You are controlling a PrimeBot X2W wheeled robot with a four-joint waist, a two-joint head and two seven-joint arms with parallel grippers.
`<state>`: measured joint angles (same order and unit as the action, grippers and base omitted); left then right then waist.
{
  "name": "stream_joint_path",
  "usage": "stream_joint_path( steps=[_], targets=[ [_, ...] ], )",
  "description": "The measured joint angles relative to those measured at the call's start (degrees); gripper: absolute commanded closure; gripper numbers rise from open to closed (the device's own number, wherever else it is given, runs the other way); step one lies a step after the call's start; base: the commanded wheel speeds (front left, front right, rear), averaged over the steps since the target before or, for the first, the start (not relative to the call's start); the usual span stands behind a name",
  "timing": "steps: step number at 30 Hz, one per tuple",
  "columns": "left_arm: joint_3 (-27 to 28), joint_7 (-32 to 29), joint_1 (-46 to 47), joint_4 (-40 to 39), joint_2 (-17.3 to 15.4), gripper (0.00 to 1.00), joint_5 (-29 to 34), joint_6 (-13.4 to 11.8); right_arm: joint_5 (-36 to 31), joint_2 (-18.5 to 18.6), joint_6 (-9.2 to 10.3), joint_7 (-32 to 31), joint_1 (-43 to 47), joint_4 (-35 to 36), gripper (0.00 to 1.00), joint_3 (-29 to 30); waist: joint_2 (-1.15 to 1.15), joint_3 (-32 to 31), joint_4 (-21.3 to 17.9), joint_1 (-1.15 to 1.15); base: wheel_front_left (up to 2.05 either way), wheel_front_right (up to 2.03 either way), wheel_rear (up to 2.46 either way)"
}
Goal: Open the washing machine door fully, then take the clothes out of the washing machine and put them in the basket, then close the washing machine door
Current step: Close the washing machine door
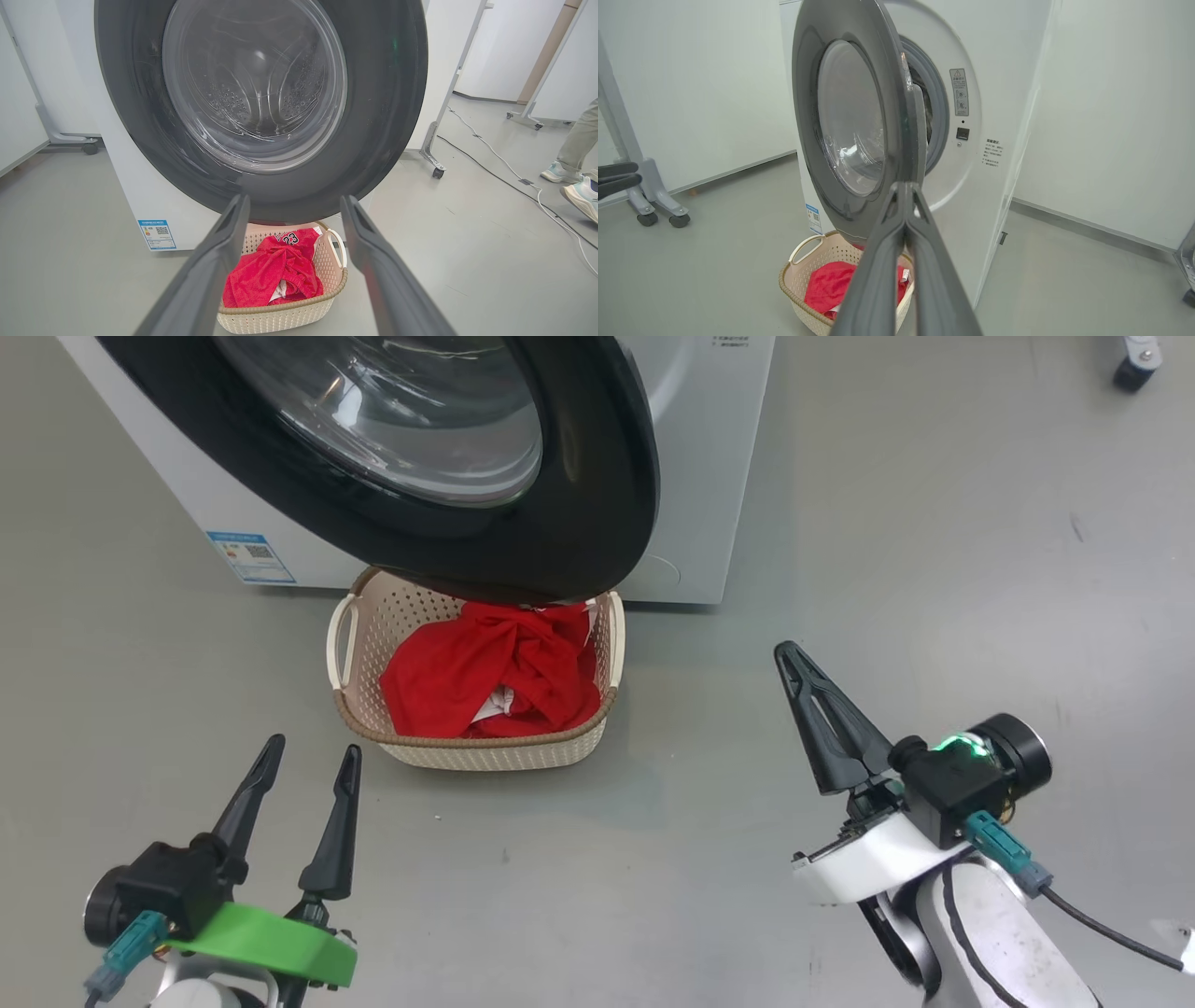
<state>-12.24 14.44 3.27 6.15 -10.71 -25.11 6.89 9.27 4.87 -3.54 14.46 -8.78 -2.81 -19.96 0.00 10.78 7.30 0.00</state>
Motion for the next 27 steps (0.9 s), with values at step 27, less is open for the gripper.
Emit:
stream_joint_path(
  steps=[27],
  targets=[
    [-1.02,0.0,8.42,-1.47,3.42,0.0,-0.13,0.22,-3.69,6.04,-3.44,-4.58,-26.5,-6.6,1.0,-6.62,0.0,14.34,11.09,0.0,0.0,0.0,0.0]
  ],
)
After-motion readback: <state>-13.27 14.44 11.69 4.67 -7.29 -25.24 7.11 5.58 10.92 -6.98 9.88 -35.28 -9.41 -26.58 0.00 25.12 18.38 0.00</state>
